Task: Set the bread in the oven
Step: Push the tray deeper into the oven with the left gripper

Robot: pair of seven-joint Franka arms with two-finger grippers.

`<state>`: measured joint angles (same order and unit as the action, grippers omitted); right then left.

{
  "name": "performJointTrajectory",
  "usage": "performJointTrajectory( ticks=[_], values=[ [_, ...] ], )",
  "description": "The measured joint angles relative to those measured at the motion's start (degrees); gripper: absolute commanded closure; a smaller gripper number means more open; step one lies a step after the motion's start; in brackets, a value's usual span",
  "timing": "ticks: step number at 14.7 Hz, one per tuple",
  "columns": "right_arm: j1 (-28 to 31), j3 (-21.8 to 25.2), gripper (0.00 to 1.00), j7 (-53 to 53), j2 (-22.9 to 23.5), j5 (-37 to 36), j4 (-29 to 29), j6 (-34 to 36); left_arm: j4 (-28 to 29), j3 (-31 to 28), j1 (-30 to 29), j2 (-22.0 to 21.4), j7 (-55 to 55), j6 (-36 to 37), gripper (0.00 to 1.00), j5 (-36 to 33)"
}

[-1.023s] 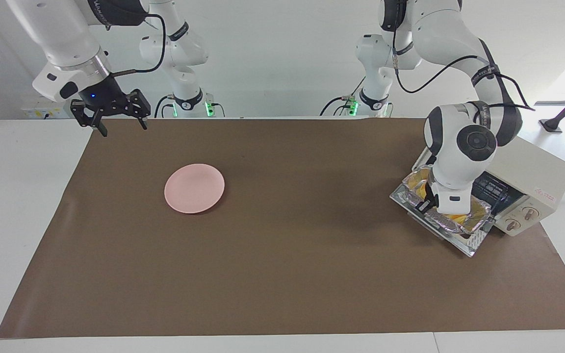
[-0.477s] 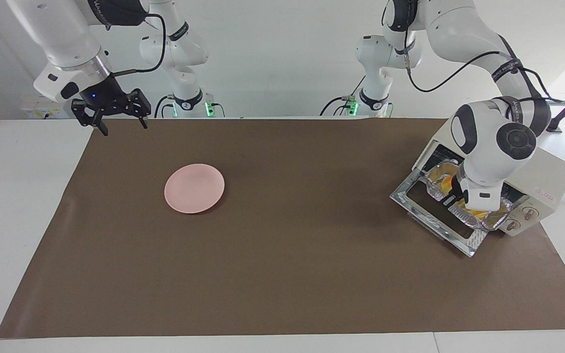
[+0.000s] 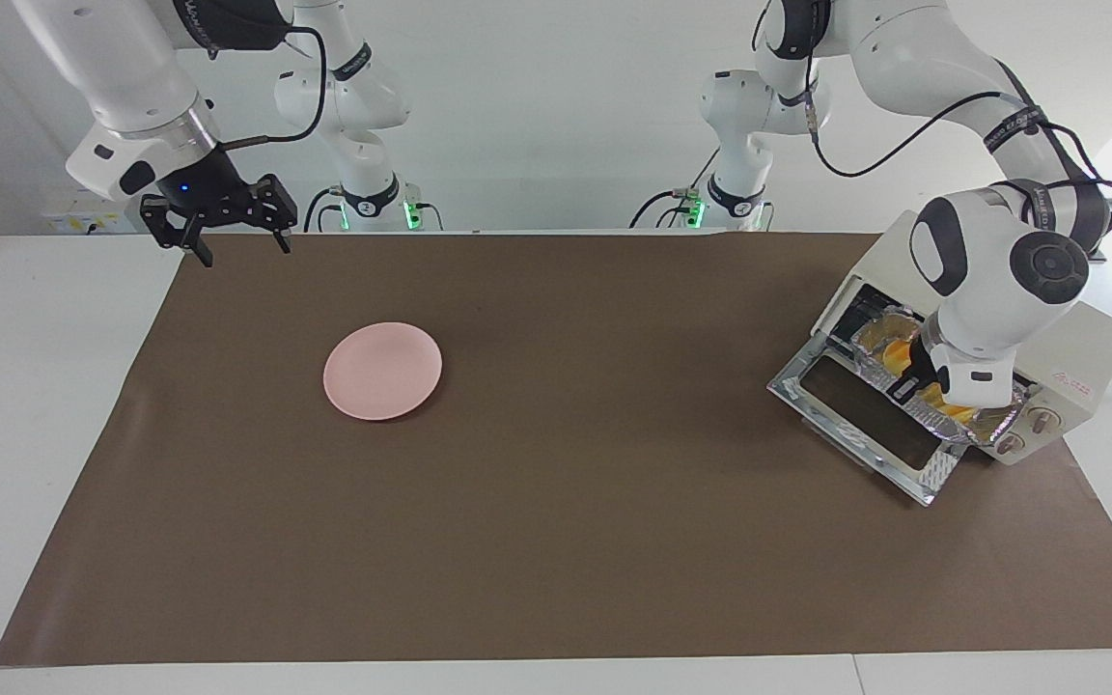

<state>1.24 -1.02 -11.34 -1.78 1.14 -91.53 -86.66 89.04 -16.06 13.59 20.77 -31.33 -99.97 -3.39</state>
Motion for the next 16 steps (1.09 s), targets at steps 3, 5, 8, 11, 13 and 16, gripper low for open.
performJointTrajectory(
  ticks=[3,5,8,11,13,16],
  values=[
    [0.0,0.0,0.0,0.0,0.0,0.0,0.0,0.0,1.5,0.1,-0.6,-0.7,0.0,0.2,1.0,0.0],
    [0.0,0.0,0.0,0.0,0.0,0.0,0.0,0.0,3.1,0.1,-0.7,-1.3,-0.2,-0.5,1.0,0.0],
    [0.0,0.0,0.0,0.0,0.0,0.0,0.0,0.0,4.6,0.5,-0.5,-1.9,-1.8,-1.8,1.0,0.0],
    [0.0,0.0,0.0,0.0,0.0,0.0,0.0,0.0,6.3,1.1,0.5,-2.5,-4.1,-3.1,1.0,0.0],
    [0.0,0.0,0.0,0.0,0.0,0.0,0.0,0.0,7.3,1.1,1.2,-2.8,-5.0,-3.6,1.0,0.0],
    [0.0,0.0,0.0,0.0,0.0,0.0,0.0,0.0,7.7,1.0,1.3,-3.0,-5.0,-3.7,1.0,0.0]
  ],
)
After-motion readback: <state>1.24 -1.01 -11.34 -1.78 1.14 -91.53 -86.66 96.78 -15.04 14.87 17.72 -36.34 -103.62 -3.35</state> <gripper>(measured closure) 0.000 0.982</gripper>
